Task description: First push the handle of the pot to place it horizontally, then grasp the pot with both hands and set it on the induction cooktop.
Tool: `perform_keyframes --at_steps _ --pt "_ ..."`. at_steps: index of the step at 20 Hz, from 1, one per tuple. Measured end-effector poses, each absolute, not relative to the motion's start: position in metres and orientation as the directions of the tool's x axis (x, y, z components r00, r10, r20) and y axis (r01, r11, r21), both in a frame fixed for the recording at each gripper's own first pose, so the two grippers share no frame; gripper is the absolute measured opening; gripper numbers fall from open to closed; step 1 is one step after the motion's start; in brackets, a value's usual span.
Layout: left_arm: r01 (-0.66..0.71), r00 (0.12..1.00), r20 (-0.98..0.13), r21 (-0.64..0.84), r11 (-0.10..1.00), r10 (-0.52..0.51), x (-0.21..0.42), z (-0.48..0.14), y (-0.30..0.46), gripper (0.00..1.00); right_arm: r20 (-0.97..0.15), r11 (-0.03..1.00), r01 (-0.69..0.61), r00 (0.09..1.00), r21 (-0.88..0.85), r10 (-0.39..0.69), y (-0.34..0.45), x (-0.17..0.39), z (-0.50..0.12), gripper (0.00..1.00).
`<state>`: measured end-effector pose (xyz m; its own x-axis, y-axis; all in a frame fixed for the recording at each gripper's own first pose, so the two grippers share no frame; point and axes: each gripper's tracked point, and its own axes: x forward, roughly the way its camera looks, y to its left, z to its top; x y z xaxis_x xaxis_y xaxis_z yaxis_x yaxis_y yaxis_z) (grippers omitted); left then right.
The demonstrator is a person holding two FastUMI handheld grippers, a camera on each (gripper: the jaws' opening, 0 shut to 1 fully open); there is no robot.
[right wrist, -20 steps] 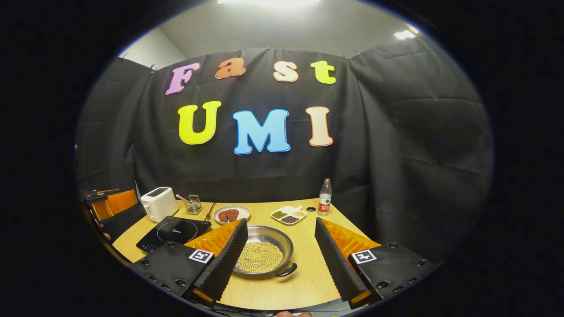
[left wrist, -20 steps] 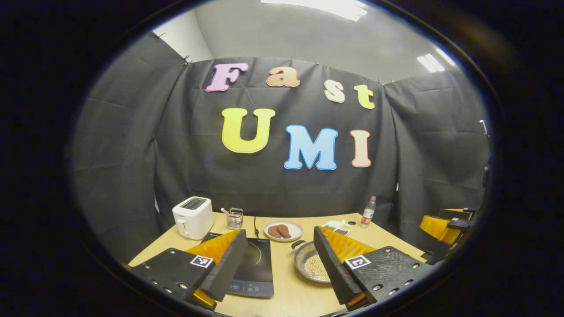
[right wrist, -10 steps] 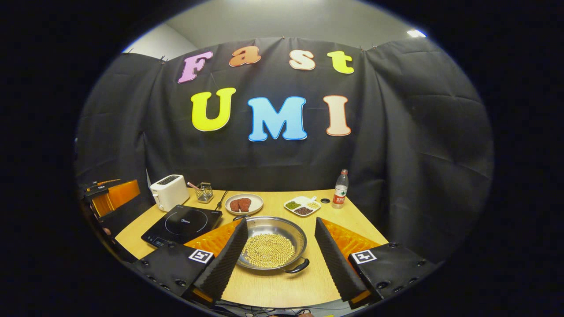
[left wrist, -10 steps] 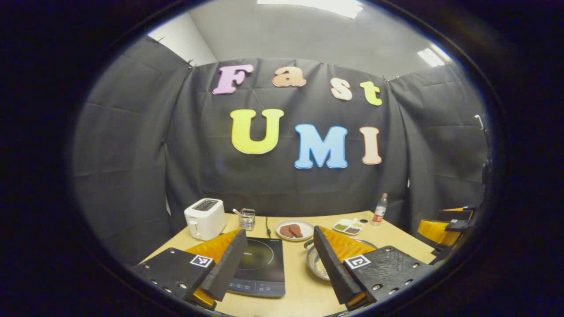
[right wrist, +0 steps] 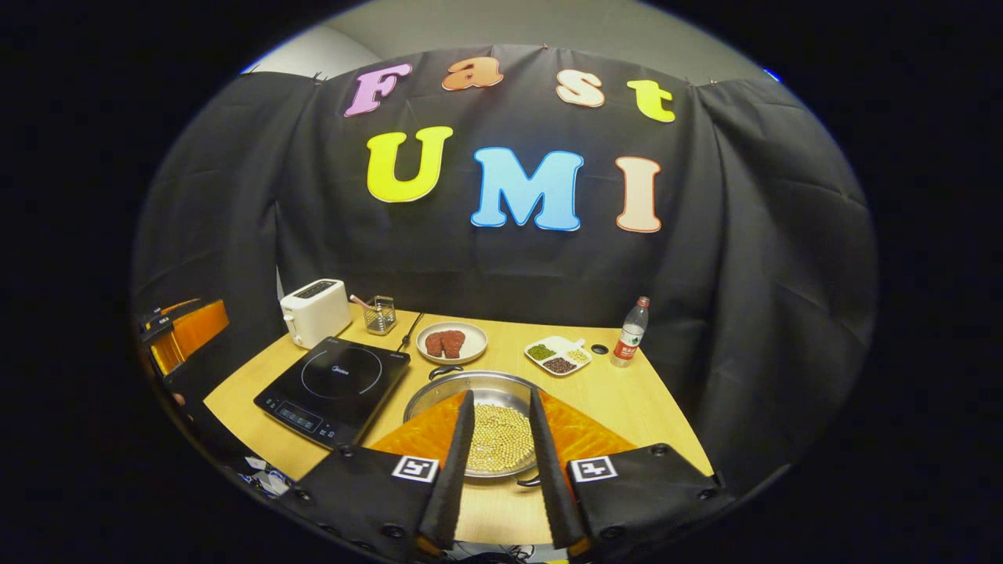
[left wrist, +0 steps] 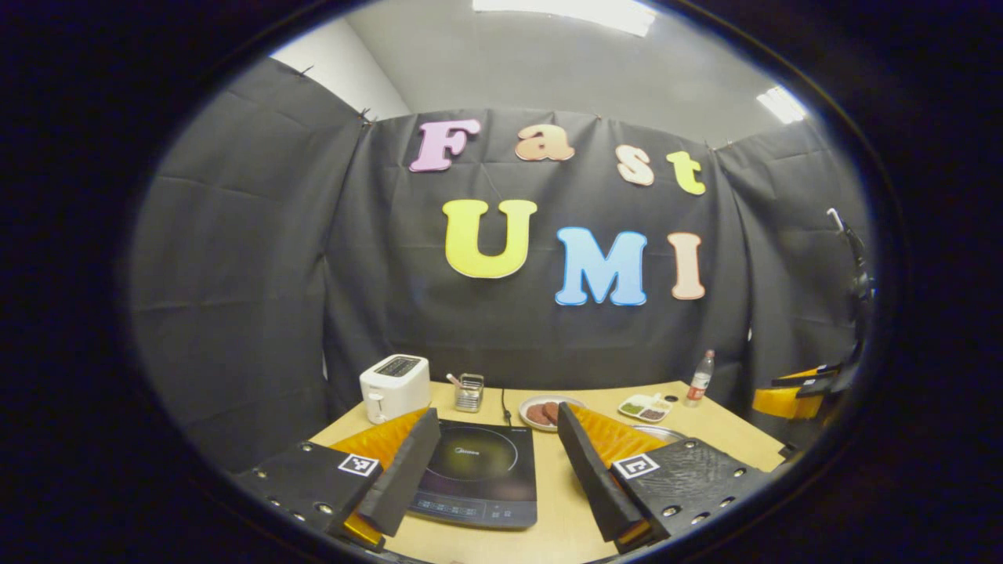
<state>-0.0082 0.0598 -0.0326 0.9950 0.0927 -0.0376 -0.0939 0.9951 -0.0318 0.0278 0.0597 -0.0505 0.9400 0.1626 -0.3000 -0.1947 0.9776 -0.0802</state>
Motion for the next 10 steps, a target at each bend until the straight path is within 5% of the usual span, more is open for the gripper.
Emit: perform_keyframes --at_steps 4,10 --pt "-0.133 0.990 -0.053 -0.064 0.989 0.130 -0.014 -0.037 0.072 0.88 -0.354 0.973 -0.220 0.917 -0.070 0.182 0.065 0.034 -0.059 0.08" --pt "-0.157 0.983 -0.105 -0.055 0.986 0.151 -0.017 -0.047 0.074 0.88 -0.448 0.945 -0.325 0.848 -0.014 0.285 0.086 0.042 -0.078 0.02"
